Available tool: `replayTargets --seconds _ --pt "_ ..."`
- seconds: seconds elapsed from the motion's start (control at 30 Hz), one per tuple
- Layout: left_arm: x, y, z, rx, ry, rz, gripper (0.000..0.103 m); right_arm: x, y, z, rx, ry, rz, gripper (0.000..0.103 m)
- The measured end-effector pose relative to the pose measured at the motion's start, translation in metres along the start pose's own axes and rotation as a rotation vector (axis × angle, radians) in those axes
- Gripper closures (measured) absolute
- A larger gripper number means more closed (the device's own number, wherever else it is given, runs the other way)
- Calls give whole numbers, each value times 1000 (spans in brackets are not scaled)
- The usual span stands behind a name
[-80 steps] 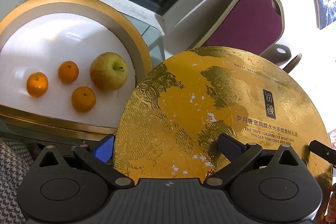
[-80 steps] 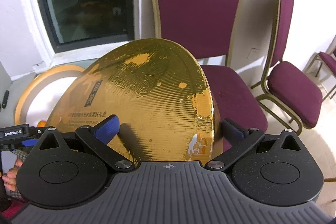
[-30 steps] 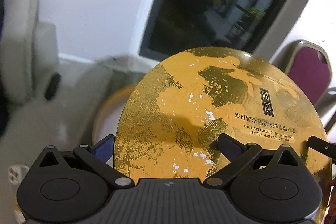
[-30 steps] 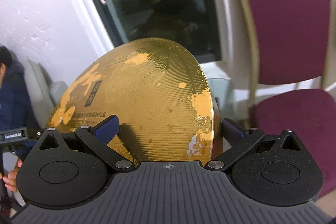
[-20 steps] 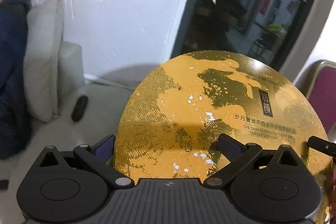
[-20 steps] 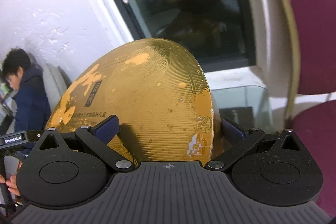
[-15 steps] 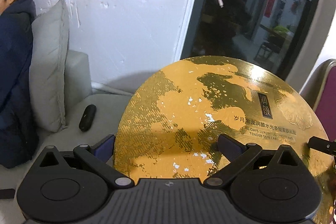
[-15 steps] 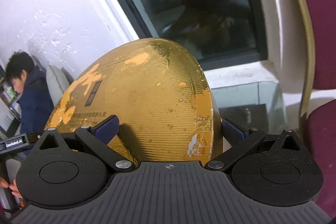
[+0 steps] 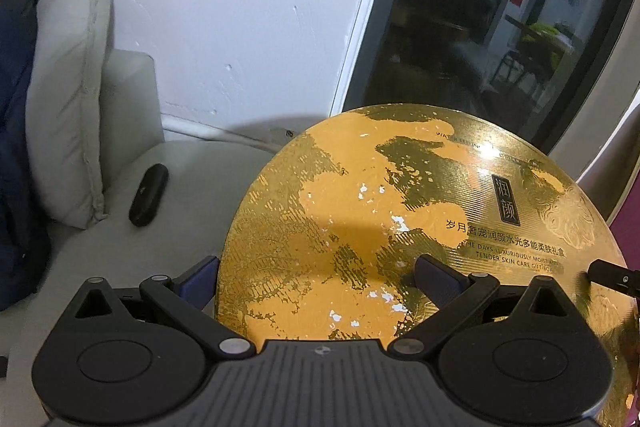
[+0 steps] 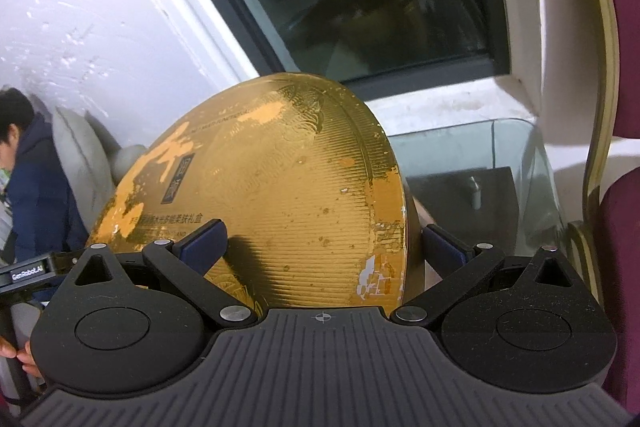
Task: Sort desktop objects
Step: 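Lower the gold lid with both grippers onto the box opening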
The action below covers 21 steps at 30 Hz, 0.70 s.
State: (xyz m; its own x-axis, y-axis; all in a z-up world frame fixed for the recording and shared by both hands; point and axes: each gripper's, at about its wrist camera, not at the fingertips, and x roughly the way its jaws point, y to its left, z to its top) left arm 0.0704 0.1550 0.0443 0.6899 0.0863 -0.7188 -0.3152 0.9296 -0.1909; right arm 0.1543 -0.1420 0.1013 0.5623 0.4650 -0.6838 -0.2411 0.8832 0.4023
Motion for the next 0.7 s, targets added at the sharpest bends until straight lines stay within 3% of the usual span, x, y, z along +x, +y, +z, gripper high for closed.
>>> replayTargets --seconds 0.7 --pt "59 -1 -17 10 106 36 2 61 -40 -14 72 112 -20 1"
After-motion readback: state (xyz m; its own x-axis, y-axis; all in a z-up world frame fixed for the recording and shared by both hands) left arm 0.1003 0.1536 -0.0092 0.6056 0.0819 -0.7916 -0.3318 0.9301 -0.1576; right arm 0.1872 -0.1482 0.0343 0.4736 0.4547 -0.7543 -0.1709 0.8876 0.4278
